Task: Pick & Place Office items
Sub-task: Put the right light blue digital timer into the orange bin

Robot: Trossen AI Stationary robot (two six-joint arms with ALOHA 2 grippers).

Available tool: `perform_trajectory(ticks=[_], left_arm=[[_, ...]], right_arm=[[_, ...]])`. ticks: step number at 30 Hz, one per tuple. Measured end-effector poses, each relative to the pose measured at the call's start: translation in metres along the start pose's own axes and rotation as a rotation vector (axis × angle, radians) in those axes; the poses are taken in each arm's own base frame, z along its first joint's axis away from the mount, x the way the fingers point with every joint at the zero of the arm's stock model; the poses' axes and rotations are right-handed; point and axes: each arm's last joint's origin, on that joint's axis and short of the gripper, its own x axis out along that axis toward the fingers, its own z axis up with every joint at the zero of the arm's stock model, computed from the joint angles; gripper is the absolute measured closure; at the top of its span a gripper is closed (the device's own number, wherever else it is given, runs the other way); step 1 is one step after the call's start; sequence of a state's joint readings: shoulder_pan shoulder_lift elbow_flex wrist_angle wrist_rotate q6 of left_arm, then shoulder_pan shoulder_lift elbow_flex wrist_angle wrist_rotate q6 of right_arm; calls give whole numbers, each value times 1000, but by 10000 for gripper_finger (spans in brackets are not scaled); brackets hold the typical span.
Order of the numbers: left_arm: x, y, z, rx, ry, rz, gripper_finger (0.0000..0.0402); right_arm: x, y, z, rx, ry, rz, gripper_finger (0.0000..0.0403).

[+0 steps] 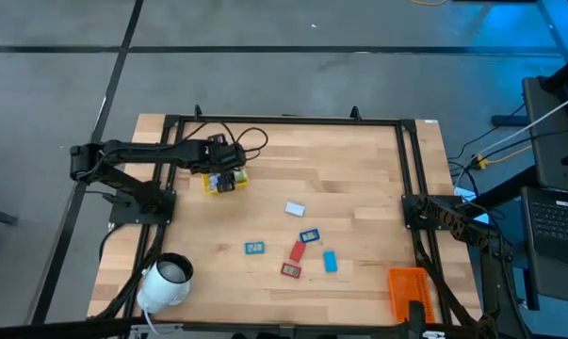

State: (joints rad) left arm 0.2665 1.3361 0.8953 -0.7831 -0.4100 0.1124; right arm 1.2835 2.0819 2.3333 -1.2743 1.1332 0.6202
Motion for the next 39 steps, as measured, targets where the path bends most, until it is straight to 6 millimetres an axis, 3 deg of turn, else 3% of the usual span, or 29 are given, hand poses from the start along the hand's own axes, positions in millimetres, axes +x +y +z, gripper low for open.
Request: perform_trajectory(ticks=[7, 10, 14, 19, 23, 26, 28, 30, 35, 39], left_arm=[[-27, -11, 19, -71, -287, -389, 105], [-40, -33, 26, 2, -377, -497, 105], [-53, -80, 35, 148, -482, -627, 105], [-67, -134, 28, 294, -513, -549, 105], [-82, -154, 18, 350, -558, -390, 108], [-101, -148, 13, 341, -638, -267, 120], [-121, -133, 9, 292, -721, -218, 132], [-140, -115, 1, 240, -796, -212, 146], [-170, -74, -36, 150, -965, -278, 177], [-177, -54, -62, 89, -1097, -321, 195]], right_arm=[[0, 1, 0, 5, -1, 0, 164], [1, 3, -1, 1, 0, -4, 164], [1, 3, -1, 0, -1, -4, 164], [1, 2, -2, -9, 1, -6, 164], [7, -3, -5, -30, 55, -7, 164], [23, -21, -15, 8, 205, -53, 164], [43, -30, -18, 74, 300, -63, 164], [64, -37, -21, 21, 377, -46, 164], [109, -64, -38, -85, 613, -34, 164], [111, -91, -42, -104, 618, -98, 164]])
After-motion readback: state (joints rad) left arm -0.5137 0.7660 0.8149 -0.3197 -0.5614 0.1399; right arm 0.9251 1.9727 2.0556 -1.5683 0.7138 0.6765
